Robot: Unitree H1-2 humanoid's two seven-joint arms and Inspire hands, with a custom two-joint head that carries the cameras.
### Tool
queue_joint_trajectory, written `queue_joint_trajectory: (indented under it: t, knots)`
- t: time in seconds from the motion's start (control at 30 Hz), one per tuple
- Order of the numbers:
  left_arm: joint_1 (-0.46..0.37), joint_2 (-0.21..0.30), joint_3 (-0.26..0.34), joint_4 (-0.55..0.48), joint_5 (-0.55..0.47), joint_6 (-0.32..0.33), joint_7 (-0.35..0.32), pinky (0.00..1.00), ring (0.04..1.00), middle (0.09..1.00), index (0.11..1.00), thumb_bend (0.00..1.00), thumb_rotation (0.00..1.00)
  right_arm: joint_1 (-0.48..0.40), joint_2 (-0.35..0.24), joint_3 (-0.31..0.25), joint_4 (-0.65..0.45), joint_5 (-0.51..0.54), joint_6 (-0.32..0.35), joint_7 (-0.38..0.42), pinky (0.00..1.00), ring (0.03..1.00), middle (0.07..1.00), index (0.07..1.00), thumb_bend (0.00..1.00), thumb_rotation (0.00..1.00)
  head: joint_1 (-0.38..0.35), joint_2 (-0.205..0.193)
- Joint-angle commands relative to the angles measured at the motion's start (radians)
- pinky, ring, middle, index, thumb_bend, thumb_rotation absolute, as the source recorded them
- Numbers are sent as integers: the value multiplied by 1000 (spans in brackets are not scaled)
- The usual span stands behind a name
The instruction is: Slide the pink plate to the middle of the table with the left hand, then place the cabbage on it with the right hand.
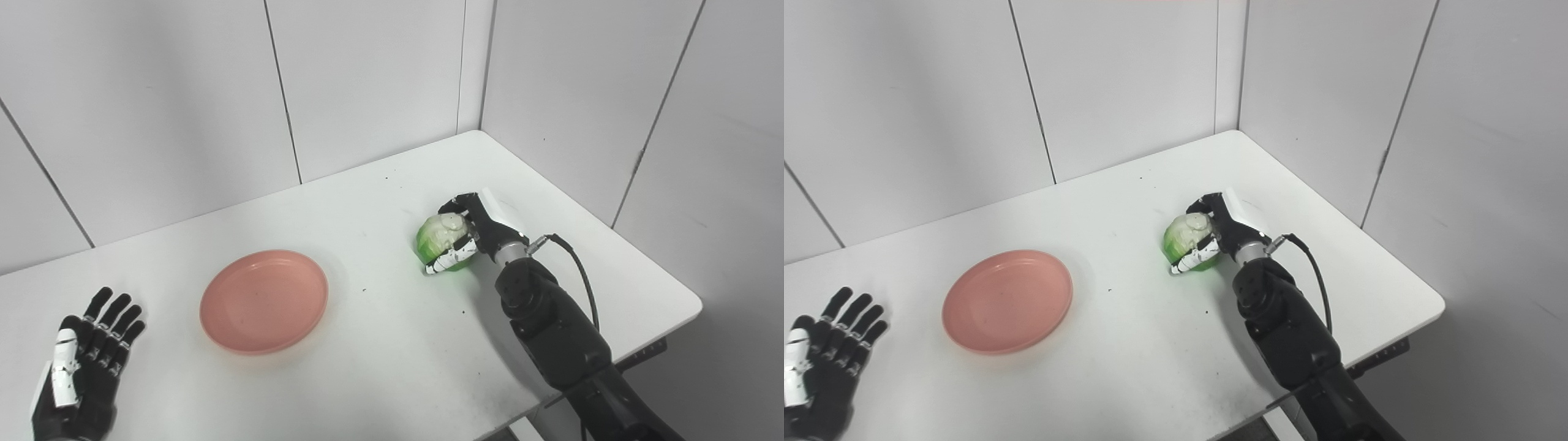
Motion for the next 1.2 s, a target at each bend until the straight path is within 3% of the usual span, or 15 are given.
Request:
queue_joint_trajectory:
  t: [0.0,0.27,0.57,0.83,1.17]
  knots:
    - [38,-6,-9,27,13,50,15,922,895,899,888,419,1000,-21,-24,3,-44,-4,-26,-24,385,398,500,517,516,0,12,0]
    - [57,-26,-37,-3,39,26,26,920,901,902,891,439,1000,-22,-13,21,-222,-23,44,7,375,391,478,531,515,0,102,1]
    - [93,-88,-84,-118,121,80,126,891,884,892,881,432,1000,-84,11,93,-325,-41,69,76,412,398,482,527,516,0,242,5]
    - [110,-159,-128,-180,181,108,204,889,883,888,879,411,1000,-158,58,156,-286,-2,31,132,389,394,486,534,514,0,433,11]
    - [100,-216,-157,-174,228,102,245,907,900,902,889,414,1000,-240,154,256,-131,24,-25,119,412,394,491,532,514,0,550,21]
